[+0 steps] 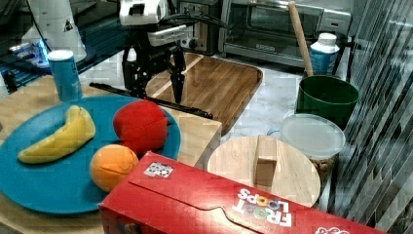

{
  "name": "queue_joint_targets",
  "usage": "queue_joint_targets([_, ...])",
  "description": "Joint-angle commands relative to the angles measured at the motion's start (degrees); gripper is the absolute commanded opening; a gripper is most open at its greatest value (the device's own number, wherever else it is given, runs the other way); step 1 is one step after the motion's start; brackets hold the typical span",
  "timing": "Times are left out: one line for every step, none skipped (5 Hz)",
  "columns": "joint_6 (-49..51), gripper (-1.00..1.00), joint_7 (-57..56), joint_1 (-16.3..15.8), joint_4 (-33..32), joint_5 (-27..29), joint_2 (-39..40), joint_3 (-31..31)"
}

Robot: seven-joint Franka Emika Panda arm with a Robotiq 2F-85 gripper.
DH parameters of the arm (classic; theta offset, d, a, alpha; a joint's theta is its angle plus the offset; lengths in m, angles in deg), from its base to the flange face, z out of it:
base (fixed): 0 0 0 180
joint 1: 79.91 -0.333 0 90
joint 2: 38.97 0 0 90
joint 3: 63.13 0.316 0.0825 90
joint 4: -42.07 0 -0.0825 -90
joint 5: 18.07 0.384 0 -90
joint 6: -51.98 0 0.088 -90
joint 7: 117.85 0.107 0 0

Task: Open the drawer.

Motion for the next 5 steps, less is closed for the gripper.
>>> queue_joint_targets([5.4, 1.0, 19.3, -13.3, 1.4, -4.2, -2.5, 6.1])
queue_joint_targets([7.5, 1.0, 24.6, -15.0, 1.8, -7.1, -3.6, 7.0])
queue_joint_targets([10.6, 1.0, 26.1, -16.4, 2.6, -7.0, -4.8, 7.4])
queue_joint_targets([13.7, 1.0, 30.9, -18.9, 4.2, -8.4, -5.8, 7.5])
queue_joint_targets([15.5, 1.0, 32.2, -19.7, 6.9, -4.7, -4.3, 9.6])
